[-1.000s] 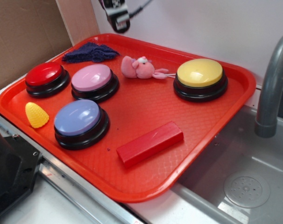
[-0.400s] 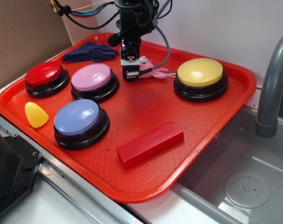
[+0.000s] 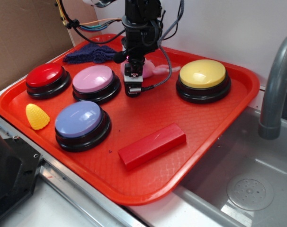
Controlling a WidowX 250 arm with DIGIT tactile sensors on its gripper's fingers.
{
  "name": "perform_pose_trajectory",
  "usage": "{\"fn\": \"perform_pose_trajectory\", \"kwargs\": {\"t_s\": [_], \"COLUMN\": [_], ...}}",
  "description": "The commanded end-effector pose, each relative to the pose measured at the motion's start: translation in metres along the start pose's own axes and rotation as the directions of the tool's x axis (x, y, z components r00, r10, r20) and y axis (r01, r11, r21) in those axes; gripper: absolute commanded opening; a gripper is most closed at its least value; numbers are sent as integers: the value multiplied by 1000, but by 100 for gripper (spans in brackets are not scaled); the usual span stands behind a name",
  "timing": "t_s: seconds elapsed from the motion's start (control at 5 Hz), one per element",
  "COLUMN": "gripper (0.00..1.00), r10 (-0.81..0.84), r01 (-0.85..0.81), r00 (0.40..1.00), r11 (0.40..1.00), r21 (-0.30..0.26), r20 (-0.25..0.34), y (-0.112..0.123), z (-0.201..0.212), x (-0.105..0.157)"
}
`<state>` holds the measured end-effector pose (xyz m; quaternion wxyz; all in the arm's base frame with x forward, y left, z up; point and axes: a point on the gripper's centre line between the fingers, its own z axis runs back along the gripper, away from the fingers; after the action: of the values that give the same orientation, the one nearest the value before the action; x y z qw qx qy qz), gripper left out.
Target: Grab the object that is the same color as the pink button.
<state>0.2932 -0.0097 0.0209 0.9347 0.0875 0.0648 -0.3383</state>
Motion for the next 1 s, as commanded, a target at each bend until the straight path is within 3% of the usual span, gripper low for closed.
{"fn": "perform_pose_trajectory", "kwargs": {"t_s": [0.0, 0.4, 0.6, 0.8], "gripper": [0, 0, 0, 0], "r10": [60, 187, 295, 455], "r01": [-58, -197, -294, -452], "r00": [997, 957, 920, 877], "r11": [998, 980, 955, 890], "r21": [-26, 27, -43, -56], "r20": [58, 220, 259, 157], "y": [-5, 3, -14, -45], "z": [6, 61, 103, 155], "x": [-1, -13, -25, -41]}}
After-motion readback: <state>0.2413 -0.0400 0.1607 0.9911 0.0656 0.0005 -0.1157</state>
